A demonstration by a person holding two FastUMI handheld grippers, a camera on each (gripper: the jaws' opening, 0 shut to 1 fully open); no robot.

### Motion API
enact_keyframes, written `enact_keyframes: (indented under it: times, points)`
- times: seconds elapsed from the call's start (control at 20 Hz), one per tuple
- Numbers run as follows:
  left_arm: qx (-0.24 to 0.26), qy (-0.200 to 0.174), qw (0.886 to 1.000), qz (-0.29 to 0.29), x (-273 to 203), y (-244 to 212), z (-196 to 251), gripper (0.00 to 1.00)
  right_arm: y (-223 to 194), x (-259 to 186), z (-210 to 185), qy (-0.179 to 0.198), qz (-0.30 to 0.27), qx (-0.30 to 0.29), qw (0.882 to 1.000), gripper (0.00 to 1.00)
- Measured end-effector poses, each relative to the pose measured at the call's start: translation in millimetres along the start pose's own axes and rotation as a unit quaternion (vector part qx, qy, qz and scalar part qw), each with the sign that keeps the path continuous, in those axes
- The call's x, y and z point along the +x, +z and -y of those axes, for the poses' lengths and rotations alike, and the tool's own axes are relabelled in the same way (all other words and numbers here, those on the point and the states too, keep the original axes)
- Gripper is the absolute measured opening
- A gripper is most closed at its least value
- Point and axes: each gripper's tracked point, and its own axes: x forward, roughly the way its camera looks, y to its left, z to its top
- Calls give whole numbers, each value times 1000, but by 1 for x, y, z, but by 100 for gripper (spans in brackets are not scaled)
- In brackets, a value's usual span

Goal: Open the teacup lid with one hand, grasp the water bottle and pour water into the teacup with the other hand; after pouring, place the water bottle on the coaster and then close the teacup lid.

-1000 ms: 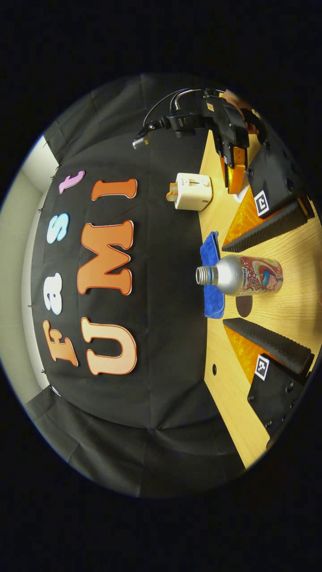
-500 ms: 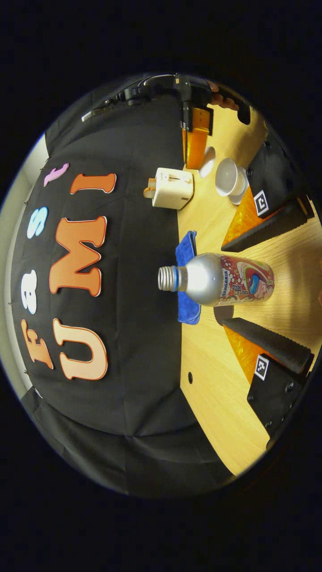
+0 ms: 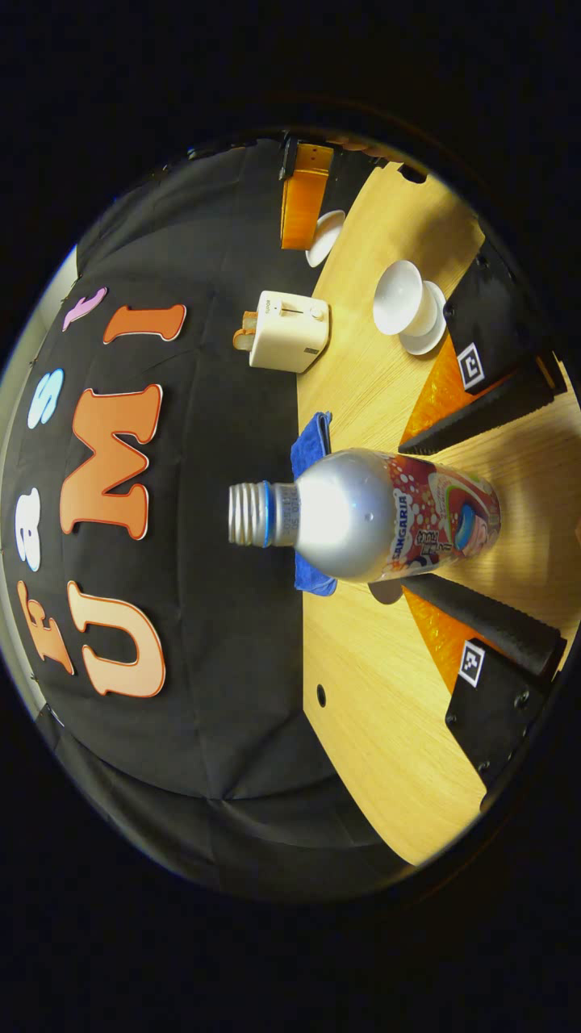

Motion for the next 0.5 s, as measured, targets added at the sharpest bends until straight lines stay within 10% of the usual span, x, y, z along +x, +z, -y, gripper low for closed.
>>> enact_keyframes:
  times: [0.5]
  points:
    - [57,30,998,-14,12,6,-6,83,3,-9,27,-23,4,10,1000,17]
